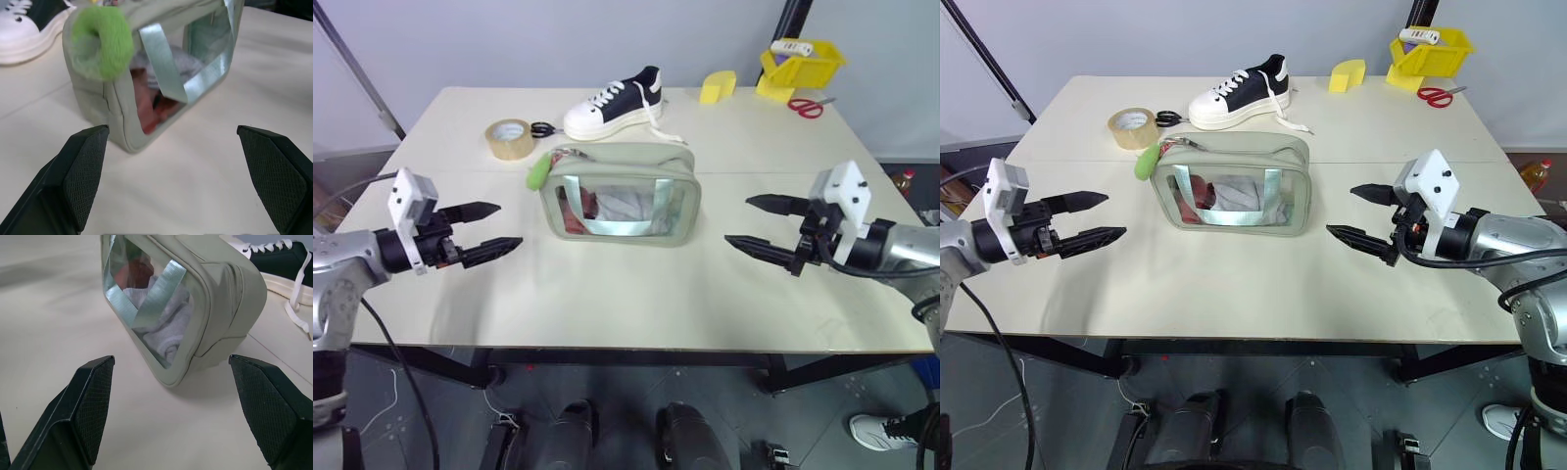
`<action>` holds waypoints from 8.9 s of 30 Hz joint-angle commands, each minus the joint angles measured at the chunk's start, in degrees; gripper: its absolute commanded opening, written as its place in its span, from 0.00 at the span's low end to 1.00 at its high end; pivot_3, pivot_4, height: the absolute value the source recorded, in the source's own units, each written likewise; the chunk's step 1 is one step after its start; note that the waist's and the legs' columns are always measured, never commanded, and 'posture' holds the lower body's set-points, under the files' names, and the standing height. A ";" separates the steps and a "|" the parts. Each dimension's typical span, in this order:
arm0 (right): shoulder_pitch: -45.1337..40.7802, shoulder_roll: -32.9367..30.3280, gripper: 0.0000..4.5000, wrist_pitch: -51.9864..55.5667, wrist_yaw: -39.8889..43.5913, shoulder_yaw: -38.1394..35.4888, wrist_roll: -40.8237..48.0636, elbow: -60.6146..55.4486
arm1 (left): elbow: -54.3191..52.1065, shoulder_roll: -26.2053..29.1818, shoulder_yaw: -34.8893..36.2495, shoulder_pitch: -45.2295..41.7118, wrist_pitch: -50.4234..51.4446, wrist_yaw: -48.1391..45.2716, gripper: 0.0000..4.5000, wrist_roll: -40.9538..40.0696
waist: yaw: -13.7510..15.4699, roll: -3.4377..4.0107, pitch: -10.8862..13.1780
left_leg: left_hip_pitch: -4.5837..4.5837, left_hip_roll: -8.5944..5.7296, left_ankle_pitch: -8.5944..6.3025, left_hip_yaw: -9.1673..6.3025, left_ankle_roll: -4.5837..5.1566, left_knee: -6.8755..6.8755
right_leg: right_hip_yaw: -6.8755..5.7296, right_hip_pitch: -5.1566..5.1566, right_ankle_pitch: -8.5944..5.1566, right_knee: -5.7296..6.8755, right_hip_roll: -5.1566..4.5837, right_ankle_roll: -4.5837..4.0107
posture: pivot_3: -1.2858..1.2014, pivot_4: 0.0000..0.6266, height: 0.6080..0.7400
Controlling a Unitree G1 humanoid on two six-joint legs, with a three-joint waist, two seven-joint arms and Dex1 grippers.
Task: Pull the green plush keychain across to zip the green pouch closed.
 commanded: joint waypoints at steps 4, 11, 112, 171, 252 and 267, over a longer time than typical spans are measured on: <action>-2.76 -0.22 0.86 0.11 0.01 -0.17 1.38 -2.00 | 5.16 -0.34 -0.86 -2.73 -5.20 -0.25 0.99 3.69 | 0.01 0.00 0.00 | 0.00 0.00 0.00 0.00 0.00 0.01 | 0.00 0.00 0.00 0.01 0.01 0.00 | 0.52 0.24 0.66; -4.15 -0.31 0.86 0.33 -0.44 0.28 1.45 -2.20 | 15.48 -8.53 -7.31 -11.77 -9.94 1.48 0.99 8.76 | 0.10 -0.01 -0.01 | -0.04 -0.13 0.05 0.00 0.08 0.06 | -0.06 0.04 0.11 0.00 0.00 0.19 | 0.52 0.24 0.66; -52.36 20.58 0.01 20.68 19.83 44.16 -31.44 11.36 | 6.62 9.95 3.13 -12.96 2.18 -19.19 0.92 -6.54 | -3.22 0.03 0.02 | -0.27 -0.09 0.15 0.06 -0.06 -0.02 | 0.21 -0.81 0.16 0.83 0.12 0.26 | 0.52 0.24 0.66; -35.76 1.97 0.00 12.85 15.73 31.03 -18.63 7.93 | 6.93 8.67 -3.98 -8.65 -2.90 -17.98 0.42 2.65 | -2.93 0.02 0.02 | -0.18 -0.01 0.16 0.38 -0.06 -0.03 | 0.39 -0.80 0.15 0.86 0.11 0.25 | 0.52 0.24 0.66; -47.86 21.75 0.57 20.11 3.59 33.84 -11.96 10.38 | 2.50 0.76 -12.82 -14.61 -0.37 -10.98 0.00 6.63 | -1.71 -0.07 -0.01 | -0.13 -0.11 0.20 0.32 0.00 0.06 | 0.35 -0.65 0.18 0.83 0.06 0.23 | 0.52 0.24 0.66; -38.40 -0.72 0.00 21.41 4.92 22.07 -13.22 12.64 | 3.57 1.16 -12.26 -14.25 -1.00 -10.34 0.00 7.48 | -1.37 -0.07 -0.01 | -0.12 -0.14 0.20 0.35 0.01 0.03 | 0.32 -0.58 0.18 0.75 0.04 0.24 | 0.52 0.24 0.66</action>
